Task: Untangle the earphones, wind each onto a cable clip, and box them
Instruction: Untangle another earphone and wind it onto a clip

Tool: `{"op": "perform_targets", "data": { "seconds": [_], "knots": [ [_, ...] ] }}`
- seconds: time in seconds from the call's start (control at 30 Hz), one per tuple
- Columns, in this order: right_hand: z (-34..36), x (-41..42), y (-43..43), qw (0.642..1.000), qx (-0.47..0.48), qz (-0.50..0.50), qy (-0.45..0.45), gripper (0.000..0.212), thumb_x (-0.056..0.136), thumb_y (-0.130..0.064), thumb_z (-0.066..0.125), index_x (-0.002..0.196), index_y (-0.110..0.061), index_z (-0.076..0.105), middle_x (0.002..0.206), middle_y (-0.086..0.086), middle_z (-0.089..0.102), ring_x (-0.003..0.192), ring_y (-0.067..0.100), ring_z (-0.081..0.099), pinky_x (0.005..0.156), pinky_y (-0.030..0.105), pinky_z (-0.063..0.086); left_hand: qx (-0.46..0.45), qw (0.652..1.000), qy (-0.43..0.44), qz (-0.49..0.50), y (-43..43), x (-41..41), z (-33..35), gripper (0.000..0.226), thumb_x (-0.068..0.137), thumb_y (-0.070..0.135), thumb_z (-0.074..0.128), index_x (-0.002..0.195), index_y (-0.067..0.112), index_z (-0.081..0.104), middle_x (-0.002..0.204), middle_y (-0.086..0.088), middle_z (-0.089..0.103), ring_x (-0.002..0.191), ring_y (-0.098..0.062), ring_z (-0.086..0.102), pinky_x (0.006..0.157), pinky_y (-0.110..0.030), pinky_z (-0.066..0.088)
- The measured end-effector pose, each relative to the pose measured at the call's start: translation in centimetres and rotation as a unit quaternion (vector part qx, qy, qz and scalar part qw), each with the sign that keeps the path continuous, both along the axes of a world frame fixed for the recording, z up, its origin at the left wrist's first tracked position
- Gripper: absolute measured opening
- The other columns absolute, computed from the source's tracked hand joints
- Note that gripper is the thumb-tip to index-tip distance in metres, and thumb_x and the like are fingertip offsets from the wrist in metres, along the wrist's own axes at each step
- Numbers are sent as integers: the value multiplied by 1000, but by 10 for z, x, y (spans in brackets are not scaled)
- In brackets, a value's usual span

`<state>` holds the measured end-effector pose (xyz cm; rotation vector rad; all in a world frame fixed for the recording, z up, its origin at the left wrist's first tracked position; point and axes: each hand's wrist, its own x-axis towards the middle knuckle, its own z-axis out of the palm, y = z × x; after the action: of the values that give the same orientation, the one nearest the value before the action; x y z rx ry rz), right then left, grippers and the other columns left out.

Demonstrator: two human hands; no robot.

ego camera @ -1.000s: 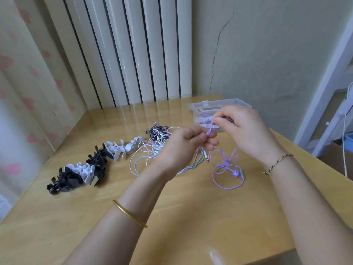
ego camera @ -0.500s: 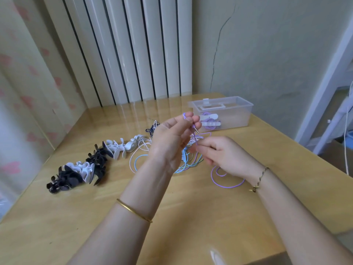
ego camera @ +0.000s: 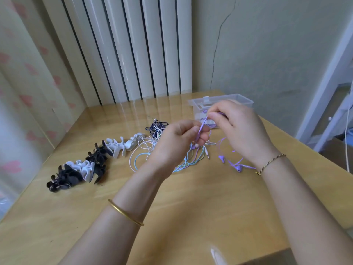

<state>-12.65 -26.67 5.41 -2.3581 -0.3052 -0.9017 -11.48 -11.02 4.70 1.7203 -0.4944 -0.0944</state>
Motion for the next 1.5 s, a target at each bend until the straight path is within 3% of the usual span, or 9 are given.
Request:
{"op": "perform_targets", "data": {
  "seconds": [0.13, 0.33, 0.47, 0.6, 0.73, 0.97, 1.2, 1.33, 1.5],
  "knots": [
    [-12, 7, -1, 991, 115, 53, 40, 15, 93, -16, 55, 80, -18, 62, 75, -4, 65, 67, 11, 53, 67, 32, 45, -72, 986, 116, -97, 5, -1, 4, 30, 102, 14, 38, 88, 16, 64, 69, 7, 58, 71, -9, 53, 82, -29, 41],
    [-34, 1, 4, 955, 163, 151, 198, 21, 96, -14, 53, 79, -15, 66, 48, -9, 39, 43, 4, 35, 44, 12, 29, -279, 944, 174, 9, 2, 4, 16, 19, 98, 11, 47, 92, 17, 64, 66, 12, 61, 58, 0, 57, 72, -22, 42],
    [-33, -2, 13, 957, 112, 161, 216, 22, 95, -18, 54, 77, -24, 65, 55, -7, 42, 53, 7, 37, 53, 25, 31, -201, 975, 64, 74, 0, 3, 8, 21, 97, 7, 49, 85, 12, 66, 71, 7, 66, 63, -5, 60, 65, -14, 46],
    [-27, 1, 11, 955, 88, 135, 249, 21, 96, -20, 52, 86, -13, 68, 58, -6, 47, 45, 2, 39, 47, 15, 27, -113, 989, -28, 90, 5, 2, 1, 20, 96, 5, 50, 88, 8, 68, 81, 4, 70, 70, -6, 64, 72, -15, 49],
    [-22, 4, 7, 959, 85, 97, 250, 33, 100, -24, 43, 84, 1, 60, 45, -14, 46, 38, 2, 39, 42, 14, 28, -96, 992, -43, 64, 8, -2, -1, 17, 96, 5, 51, 94, 6, 68, 79, -1, 69, 69, -4, 64, 65, -12, 49],
    [-14, 10, 8, 954, 202, 110, 191, 27, 101, -16, 41, 112, -7, 63, 67, 0, 54, 41, -2, 47, 44, 10, 35, -47, 997, -48, 49, 11, -1, -4, 21, 97, 13, 52, 88, 19, 70, 76, 2, 67, 69, -7, 60, 68, -18, 49],
    [-12, 11, 17, 990, 73, 51, 109, 68, 85, -4, 56, 146, -24, 31, 136, -4, 42, 123, 9, 42, 96, 11, 36, -15, 998, -33, 45, 14, 0, -6, 20, 97, 7, 48, 97, 4, 68, 73, 3, 66, 62, -3, 60, 63, -12, 46],
    [-9, 5, 25, 966, 110, 199, 126, 36, 92, -1, 52, 116, -25, 62, 108, 4, 65, 96, 10, 61, 87, 20, 48, 7, 998, -39, 41, 20, -1, -10, 21, 97, 7, 49, 90, 0, 68, 68, 9, 66, 63, -2, 59, 62, -14, 44],
    [-15, 9, 33, 961, 110, 236, 94, 29, 92, 3, 53, 106, -16, 69, 96, 11, 59, 78, 10, 60, 74, 14, 47, -30, 999, 17, -5, 32, -2, -15, 24, 99, 6, 44, 87, 10, 65, 73, 8, 68, 71, -7, 61, 76, -25, 46]
  ]
}}
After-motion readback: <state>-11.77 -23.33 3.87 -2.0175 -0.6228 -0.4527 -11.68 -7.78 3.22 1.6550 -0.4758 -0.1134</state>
